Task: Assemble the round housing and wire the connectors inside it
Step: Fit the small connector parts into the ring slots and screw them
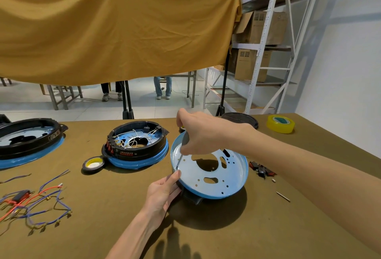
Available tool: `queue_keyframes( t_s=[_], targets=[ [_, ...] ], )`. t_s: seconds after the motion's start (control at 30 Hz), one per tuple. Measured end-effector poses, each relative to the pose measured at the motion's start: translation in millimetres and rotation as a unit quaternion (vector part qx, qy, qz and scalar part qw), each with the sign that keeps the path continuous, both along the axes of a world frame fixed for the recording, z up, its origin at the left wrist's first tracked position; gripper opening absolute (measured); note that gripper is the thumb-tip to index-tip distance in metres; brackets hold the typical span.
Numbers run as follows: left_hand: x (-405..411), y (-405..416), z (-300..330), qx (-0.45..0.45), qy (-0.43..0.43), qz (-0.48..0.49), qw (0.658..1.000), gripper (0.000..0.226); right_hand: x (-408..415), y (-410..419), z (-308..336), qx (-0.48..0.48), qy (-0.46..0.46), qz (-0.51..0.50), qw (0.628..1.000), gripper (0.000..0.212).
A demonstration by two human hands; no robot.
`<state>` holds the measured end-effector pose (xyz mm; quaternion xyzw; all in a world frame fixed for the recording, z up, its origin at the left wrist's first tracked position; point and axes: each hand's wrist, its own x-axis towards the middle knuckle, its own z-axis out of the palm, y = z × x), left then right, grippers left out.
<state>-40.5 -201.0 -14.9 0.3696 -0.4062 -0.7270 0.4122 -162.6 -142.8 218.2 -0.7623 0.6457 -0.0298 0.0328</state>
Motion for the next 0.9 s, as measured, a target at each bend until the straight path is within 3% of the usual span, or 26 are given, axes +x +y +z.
queue_keyframes(
  t_s=[0.17, 0.3, 0.43, 0.57, 0.7, 0.83, 0.9],
  targets=[
    [0, -1, -2, 0.001, 0.002, -0.003, 1.000, 0.046, 3, -4, -5, -0.095, 0.041, -0.013, 0.995, 0.034],
    [0, -1, -3, -0.001, 0.002, -0.008, 1.000, 0.040, 0, -4, 1, 0.001, -0.023, -0.003, 1.000, 0.049],
    [0, 0, -3, -0.005, -0.001, -0.008, 1.000, 0.040, 3, -7, -5, -0.115, 0.032, -0.002, 0.993, 0.033],
    [1, 0, -3, -0.001, 0.004, -0.012, 1.000, 0.043, -3, -9, 0, -0.016, -0.018, 0.004, 1.000, 0.048],
    [0, 1, 0, -0.002, 0.002, -0.006, 1.000, 0.040, -3, -13, -4, -0.104, 0.033, -0.001, 0.994, 0.034],
    [1, 1, 0, 0.001, 0.005, -0.005, 1.000, 0.044, -8, -14, 0, -0.008, 0.006, -0.008, 1.000, 0.040],
    [0, 1, 0, -0.002, 0.000, -0.009, 1.000, 0.042, -10, -15, 1, -0.016, 0.001, -0.001, 1.000, 0.029]
  ],
)
